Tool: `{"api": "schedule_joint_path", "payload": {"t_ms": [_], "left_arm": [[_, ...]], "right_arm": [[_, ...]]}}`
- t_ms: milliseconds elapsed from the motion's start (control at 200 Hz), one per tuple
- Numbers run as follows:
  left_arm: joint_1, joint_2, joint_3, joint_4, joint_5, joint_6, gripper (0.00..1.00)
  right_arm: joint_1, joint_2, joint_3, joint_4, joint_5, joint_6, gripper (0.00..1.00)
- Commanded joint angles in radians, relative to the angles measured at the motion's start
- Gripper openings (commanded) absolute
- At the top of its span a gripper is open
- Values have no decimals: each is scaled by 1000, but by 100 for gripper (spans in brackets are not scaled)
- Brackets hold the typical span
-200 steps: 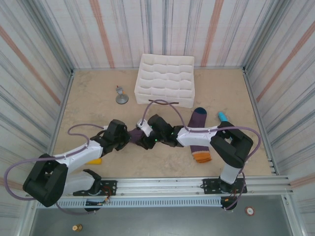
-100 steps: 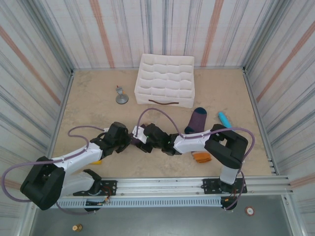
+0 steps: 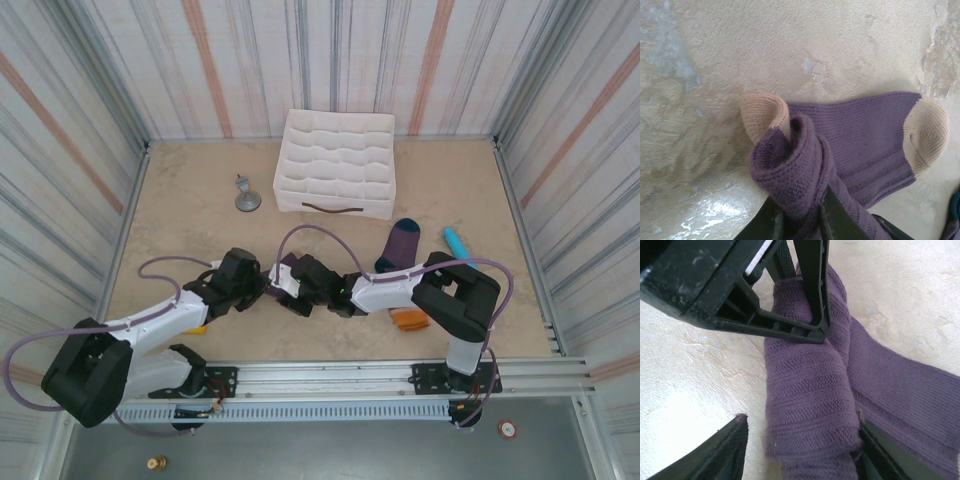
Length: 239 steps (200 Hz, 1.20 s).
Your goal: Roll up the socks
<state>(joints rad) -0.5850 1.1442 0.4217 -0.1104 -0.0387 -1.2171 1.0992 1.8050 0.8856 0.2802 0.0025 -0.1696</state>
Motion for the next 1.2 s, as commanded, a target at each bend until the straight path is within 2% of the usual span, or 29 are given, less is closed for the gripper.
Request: {"api": "schedule_joint_path", "payload": {"t_ms": [0, 160, 381, 446, 576, 661, 736, 822, 1002, 1192], "left_arm": [[-9, 3, 3, -38, -21, -6, 2], [-9, 2, -4, -26, -16, -13, 2], [-9, -4, -15, -4, -10, -24, 8], [-7, -13, -25, 10, -7, -27, 17], [10, -44, -30, 2, 8, -2, 49], [53, -69, -30, -6, 62, 43, 61], [93, -95, -12, -37, 111, 102, 72], [141, -106, 42, -94, 185, 210, 79], [235, -26, 190, -198, 354, 465, 81], [243, 151, 325, -217, 496, 653, 80]], "right_arm": [[1, 21, 19, -42, -11, 6, 53], [-6, 22, 31, -44, -25, 17, 45], [-43, 51, 58, -76, -91, 54, 21], [-47, 49, 54, -82, -99, 58, 16], [-47, 30, 17, -57, -96, 54, 11], [-40, 20, -14, -32, -86, 40, 9], [-34, 14, -33, -18, -73, 27, 9], [-32, 14, -44, -11, -72, 23, 8], [-32, 13, -56, -8, -77, 28, 7], [-34, 10, -57, -6, -99, 41, 7]]}}
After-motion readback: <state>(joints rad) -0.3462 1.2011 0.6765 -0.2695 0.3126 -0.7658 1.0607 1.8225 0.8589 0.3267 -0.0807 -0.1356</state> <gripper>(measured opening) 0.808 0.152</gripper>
